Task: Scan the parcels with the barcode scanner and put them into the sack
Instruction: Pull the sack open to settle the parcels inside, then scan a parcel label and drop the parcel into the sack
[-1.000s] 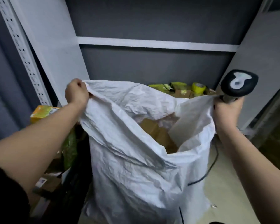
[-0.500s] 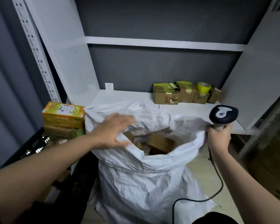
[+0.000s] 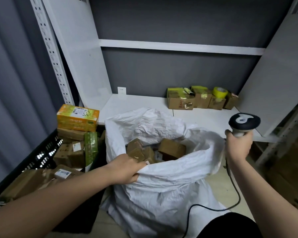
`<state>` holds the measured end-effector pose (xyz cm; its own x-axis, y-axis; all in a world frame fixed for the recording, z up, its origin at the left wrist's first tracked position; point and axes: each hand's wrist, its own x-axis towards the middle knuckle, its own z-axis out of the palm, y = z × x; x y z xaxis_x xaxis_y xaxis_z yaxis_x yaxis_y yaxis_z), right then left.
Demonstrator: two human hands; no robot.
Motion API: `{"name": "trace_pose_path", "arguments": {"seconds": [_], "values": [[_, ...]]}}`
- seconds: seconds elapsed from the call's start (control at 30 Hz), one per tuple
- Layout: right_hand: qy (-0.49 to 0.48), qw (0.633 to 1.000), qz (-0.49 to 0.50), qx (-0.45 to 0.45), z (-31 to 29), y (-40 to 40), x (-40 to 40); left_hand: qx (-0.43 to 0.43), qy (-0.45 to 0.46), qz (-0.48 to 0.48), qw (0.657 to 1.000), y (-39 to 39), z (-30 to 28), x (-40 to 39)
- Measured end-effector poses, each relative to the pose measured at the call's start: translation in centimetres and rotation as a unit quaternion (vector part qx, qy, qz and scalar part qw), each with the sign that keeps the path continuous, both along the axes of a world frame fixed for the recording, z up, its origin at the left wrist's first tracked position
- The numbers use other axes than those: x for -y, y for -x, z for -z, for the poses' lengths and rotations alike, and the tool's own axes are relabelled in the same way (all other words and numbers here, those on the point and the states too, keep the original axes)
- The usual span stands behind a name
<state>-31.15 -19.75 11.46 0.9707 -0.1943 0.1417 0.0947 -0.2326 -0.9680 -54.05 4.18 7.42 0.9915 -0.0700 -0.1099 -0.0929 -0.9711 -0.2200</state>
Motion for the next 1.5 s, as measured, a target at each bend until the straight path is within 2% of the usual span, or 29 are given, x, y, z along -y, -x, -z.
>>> {"name": "trace_pose_path", "arguments": {"seconds": [0.1,0.2,0.37,0.47,0.53,0.7,0.8,0.97,1.03,1.23,1.37,1.5], "values": [[-0.09,0.987,-0.134,0.011,-2.9,2.5,-0.8,0.075,0.028,-0.016,0.997,0.1,-0.1,0.0],[-0.146,0.951,-0.269,-0.031,-5.9,5.7,-2.3,0.107,0.039,-0.034,0.993,-0.2,-0.7,0.0],[-0.216,0.856,-0.443,-0.156,-8.3,12.8,-6.4,0.151,0.039,-0.057,0.986,2.4,-2.2,-1.0],[-0.247,0.792,-0.512,-0.221,-8.2,16.7,-9.6,0.191,0.047,-0.123,0.973,5.7,-3.0,-3.8],[-0.245,0.771,-0.54,-0.23,-7.4,18.6,-11.9,0.202,0.07,-0.195,0.957,8.2,-3.0,-6.2],[-0.219,0.764,-0.576,-0.191,-3.6,22.0,-17.7,0.192,0.152,-0.424,0.872,16.1,-0.8,-13.0],[-0.188,0.765,-0.593,-0.17,0.0,23.1,-21.5,0.11,0.175,-0.508,0.836,19.4,1.7,-16.0],[-0.097,0.765,-0.619,-0.147,6.2,24.0,-27.2,-0.006,0.231,-0.536,0.812,21.2,6.7,-19.2],[-0.074,0.757,-0.633,-0.146,8.0,24.2,-28.5,-0.05,0.255,-0.554,0.791,21.1,8.9,-20.0],[-0.058,0.753,-0.631,-0.177,12.1,24.4,-30.8,-0.064,0.3,-0.661,0.685,19.0,13.4,-22.5],[-0.051,0.748,-0.639,-0.171,12.4,24.0,-31.0,-0.055,0.338,-0.674,0.655,19.0,14.9,-23.3],[-0.049,0.748,-0.64,-0.169,12.1,23.3,-30.7,-0.05,0.354,-0.676,0.644,19.3,16.0,-24.1]]}}
